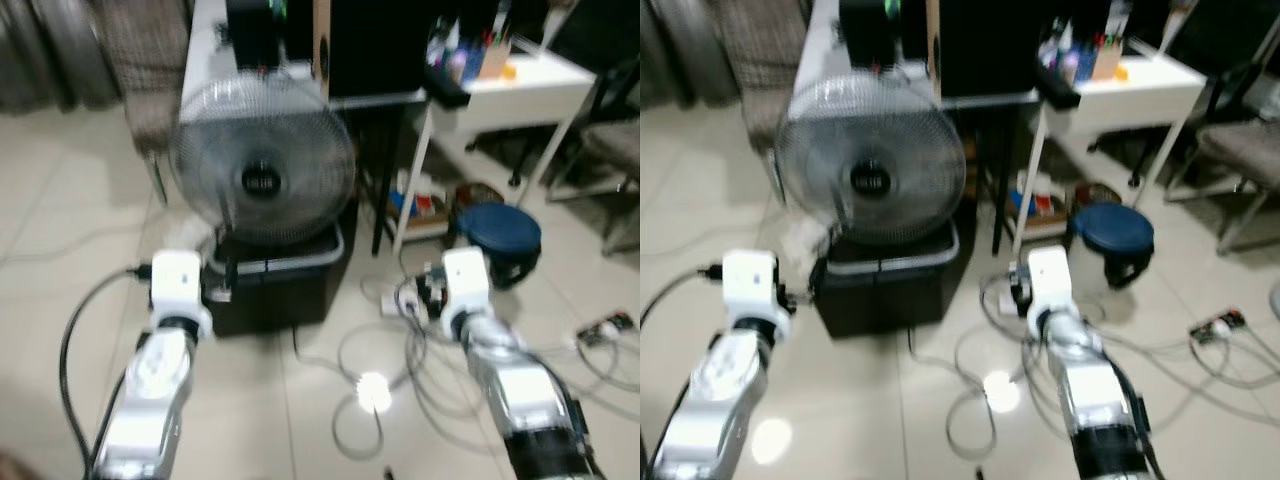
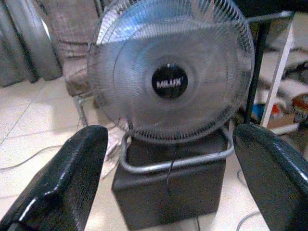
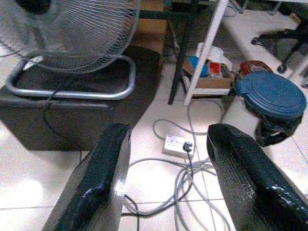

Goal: Move the pillow to the sofa from floor

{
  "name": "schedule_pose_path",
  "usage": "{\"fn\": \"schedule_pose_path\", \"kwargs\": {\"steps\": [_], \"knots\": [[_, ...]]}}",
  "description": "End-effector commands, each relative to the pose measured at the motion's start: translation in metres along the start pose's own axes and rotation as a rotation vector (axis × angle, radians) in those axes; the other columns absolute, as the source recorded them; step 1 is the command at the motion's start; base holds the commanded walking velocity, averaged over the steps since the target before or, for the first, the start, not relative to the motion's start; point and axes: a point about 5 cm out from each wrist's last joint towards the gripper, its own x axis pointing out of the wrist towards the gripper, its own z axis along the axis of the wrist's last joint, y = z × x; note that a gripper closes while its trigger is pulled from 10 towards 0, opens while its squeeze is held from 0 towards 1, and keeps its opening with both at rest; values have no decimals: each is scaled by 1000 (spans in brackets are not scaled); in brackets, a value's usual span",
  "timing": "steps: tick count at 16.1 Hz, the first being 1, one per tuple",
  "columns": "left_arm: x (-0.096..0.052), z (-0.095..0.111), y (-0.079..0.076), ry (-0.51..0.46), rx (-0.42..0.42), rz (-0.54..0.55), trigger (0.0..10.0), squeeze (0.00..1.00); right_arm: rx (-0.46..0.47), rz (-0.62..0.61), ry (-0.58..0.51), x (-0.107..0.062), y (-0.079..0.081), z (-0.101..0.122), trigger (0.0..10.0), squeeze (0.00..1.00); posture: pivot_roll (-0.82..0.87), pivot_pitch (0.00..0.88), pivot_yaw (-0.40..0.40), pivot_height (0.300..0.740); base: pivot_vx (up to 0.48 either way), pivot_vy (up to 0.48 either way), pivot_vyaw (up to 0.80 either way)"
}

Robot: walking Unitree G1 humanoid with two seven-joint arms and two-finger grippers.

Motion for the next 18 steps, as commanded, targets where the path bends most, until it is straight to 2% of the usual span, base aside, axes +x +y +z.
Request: {"fn": "schedule_pose_path", "kwargs": {"steps": [1, 4, 9, 18], "knots": [[1, -1, 0, 7, 7, -3, 10000, 0, -1, 4, -15, 2, -1, 4, 10000, 0, 44, 0, 31, 740, 0, -319, 0], [2, -1, 1, 10, 18, -19, 10000, 0, -11, 52, -1, -3, -1, -3, 10000, 0, 65, 0, 21, 740, 0, -278, 0], [2, -2, -1, 13, 20, -29, 10000, 0, 23, 20, -12, -1, -3, -1, 10000, 0, 65, 0, 21, 740, 0, -246, 0], [4, -2, -3, 14, 18, -42, 10000, 0, 13, 22, -18, -1, -4, 1, 10000, 0, 56, 0, 20, 740, 0, -233, 0]]}}
